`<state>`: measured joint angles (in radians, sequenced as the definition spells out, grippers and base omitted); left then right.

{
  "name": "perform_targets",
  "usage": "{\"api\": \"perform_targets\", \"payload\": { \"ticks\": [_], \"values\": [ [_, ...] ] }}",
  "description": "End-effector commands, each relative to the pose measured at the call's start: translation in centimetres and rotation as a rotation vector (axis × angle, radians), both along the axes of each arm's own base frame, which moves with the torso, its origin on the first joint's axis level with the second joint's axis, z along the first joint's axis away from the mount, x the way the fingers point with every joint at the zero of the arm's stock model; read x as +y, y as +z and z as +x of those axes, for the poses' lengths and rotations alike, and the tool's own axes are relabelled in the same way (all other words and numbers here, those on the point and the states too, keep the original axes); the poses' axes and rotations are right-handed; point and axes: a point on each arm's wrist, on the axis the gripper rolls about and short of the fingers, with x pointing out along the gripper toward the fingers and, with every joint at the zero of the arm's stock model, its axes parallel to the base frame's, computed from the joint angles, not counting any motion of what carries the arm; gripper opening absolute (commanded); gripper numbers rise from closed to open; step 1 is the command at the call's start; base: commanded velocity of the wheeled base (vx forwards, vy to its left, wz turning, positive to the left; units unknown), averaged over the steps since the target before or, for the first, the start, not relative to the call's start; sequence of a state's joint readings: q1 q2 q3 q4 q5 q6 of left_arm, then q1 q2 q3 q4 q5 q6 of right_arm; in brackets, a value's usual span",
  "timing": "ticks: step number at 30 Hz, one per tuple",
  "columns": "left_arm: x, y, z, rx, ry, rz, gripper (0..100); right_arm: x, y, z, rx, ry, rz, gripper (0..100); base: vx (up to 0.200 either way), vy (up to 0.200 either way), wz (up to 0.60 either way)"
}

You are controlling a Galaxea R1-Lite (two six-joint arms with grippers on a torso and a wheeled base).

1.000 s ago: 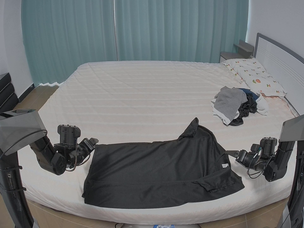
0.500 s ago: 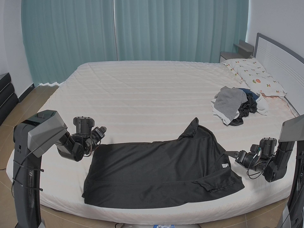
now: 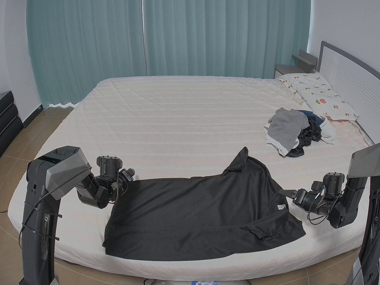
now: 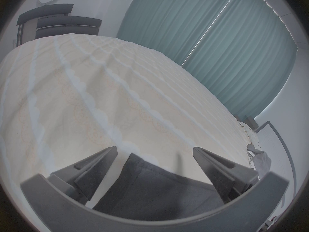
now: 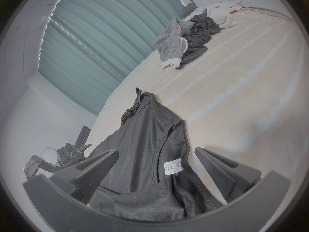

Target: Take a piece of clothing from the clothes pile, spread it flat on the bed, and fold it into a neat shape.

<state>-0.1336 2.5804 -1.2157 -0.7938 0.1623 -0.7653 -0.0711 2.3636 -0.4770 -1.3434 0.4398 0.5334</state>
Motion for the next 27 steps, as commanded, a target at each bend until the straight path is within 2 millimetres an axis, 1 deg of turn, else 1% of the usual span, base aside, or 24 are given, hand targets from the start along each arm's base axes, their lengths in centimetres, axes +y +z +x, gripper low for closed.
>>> {"api": "perform_targets", "payload": {
  "ticks": [1,3,8,9,15,16,17,18,19,21,25,27],
  "values": [
    [0.0,1.3,-0.8,-0.005,-0.002,-0.007,100,-0.1,0.0,0.1,-0.004,-0.003,-0.001,100,0.0,0.0,0.0],
    [0.0,1.5,-0.8,-0.022,-0.001,-0.011,100,-0.1,0.0,0.1,-0.004,-0.003,-0.001,100,0.0,0.0,0.0],
    [-0.3,1.0,-1.1,-0.015,-0.016,-0.007,100,0.0,0.1,0.0,-0.002,0.001,-0.001,100,0.0,0.0,0.0],
    [-0.3,1.0,-1.1,-0.013,-0.017,-0.008,0,0.0,0.1,0.0,-0.004,0.001,-0.001,100,0.0,0.0,0.0],
    [-0.1,1.1,-1.0,-0.019,-0.021,0.019,0,0.0,0.2,0.1,-0.008,-0.001,-0.003,100,0.0,0.0,0.0],
    [0.1,1.2,-1.0,-0.019,-0.015,0.019,0,0.0,0.1,0.2,-0.011,-0.004,-0.008,100,0.0,0.0,0.0],
    [0.5,1.7,-1.0,-0.026,-0.002,0.015,0,0.0,0.2,0.5,-0.023,-0.015,-0.023,100,0.0,0.0,0.0],
    [0.6,1.7,-1.0,-0.027,-0.001,0.013,0,0.0,0.2,0.5,-0.024,-0.017,-0.024,100,0.0,0.0,0.0],
    [1.1,2.0,-1.3,-0.024,0.013,0.015,0,0.2,0.4,1.0,-0.041,-0.023,-0.034,100,0.0,0.0,0.0],
    [1.4,2.4,-1.7,-0.021,0.02,0.008,0,0.6,0.7,1.4,-0.063,-0.018,-0.039,100,0.0,0.0,0.0],
    [1.4,3.6,-2.2,-0.035,0.042,-0.029,0,1.5,0.9,2.9,-0.101,-0.008,-0.05,100,0.0,0.0,0.0],
    [1.4,3.8,-2.5,-0.035,0.049,-0.047,0,2.1,0.6,4.1,-0.115,-0.007,-0.059,100,0.0,0.0,0.0]
  ]
}}
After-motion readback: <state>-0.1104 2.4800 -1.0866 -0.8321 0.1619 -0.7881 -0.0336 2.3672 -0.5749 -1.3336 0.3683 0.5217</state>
